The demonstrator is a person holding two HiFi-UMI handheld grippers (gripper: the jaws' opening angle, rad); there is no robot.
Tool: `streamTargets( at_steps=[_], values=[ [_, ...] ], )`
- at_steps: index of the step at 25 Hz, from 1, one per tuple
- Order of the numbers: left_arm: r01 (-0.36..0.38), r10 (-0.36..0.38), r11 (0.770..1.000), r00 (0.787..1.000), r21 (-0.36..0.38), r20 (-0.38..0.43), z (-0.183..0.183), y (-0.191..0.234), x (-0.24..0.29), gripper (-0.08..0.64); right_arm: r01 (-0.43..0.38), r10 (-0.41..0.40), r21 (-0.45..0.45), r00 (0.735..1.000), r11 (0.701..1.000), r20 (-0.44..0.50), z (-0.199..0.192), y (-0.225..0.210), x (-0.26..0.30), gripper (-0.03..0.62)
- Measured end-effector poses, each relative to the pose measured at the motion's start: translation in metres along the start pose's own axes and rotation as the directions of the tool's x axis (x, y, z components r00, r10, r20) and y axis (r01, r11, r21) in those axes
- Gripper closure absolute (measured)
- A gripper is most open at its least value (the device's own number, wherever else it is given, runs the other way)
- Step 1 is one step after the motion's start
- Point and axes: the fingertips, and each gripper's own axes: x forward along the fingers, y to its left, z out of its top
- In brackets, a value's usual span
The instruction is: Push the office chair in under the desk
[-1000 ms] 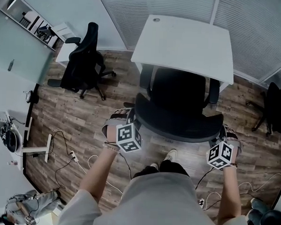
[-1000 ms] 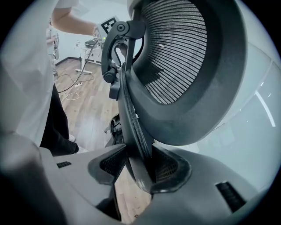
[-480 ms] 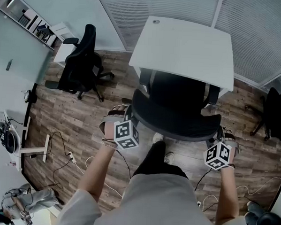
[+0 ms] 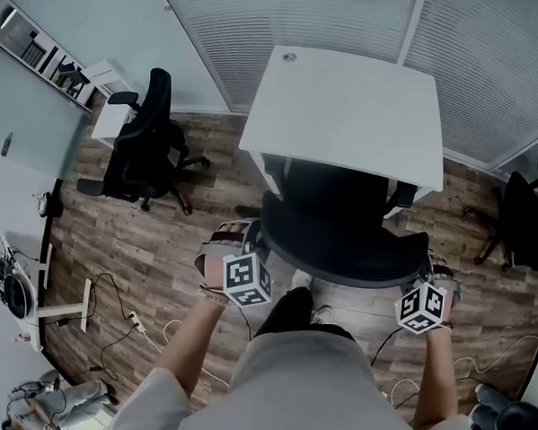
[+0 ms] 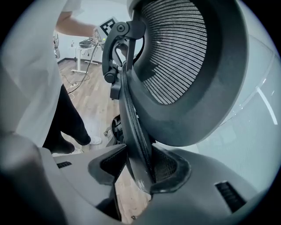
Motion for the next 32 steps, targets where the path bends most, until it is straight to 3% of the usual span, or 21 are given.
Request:
streamTargets(
  at_steps=[32],
  values=[
    [0.032, -0.032, 0.999, 0.999, 0.007, 0.03, 0.018, 0.075, 0.053, 0.43, 0.03, -0.03, 0.009, 0.999, 1.0, -0.034, 0.001, -0.08, 0.048, 0.403]
  ],
)
